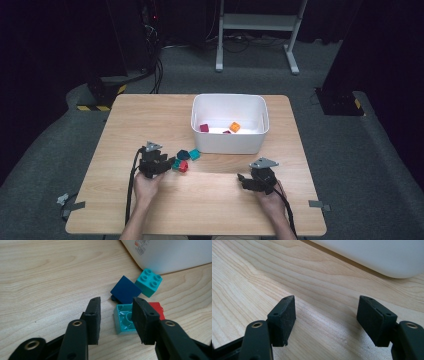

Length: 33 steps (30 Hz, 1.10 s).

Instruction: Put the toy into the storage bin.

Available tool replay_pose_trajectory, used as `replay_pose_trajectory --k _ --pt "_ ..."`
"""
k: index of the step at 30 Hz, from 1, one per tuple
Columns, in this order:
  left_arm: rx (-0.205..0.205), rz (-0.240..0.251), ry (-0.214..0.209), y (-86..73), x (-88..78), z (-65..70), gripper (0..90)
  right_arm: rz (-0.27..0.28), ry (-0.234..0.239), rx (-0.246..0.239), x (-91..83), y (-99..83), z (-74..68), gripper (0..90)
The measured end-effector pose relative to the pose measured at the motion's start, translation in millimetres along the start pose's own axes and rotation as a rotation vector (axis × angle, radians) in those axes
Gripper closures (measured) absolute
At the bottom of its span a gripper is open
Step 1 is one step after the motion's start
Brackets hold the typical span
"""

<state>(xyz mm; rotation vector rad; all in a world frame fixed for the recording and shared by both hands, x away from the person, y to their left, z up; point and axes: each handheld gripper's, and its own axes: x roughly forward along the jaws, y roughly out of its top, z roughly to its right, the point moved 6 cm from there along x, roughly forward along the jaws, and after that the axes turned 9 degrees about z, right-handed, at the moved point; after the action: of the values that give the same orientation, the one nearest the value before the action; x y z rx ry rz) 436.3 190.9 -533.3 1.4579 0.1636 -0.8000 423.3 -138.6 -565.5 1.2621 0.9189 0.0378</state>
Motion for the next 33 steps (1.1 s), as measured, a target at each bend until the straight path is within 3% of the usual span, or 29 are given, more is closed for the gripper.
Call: replay_pose_trajectory --k 13,25,33 --pt "0.007 -0.041 0.012 -9.9 10.4 0.7 73.5 0.0 0.0 0.0 0.0 0.0 0.0 31.5" --pt "0.041 -0.037 0.015 -10.1 11.2 4.1 86.4 0.0 0.0 0.0 0.0 0.0 0.0 31.5" --pt "0.04 -0.023 0.02 -8.0 8.6 1.1 87.2 0.0 0.0 0.0 0.0 0.0 0.0 31.5"
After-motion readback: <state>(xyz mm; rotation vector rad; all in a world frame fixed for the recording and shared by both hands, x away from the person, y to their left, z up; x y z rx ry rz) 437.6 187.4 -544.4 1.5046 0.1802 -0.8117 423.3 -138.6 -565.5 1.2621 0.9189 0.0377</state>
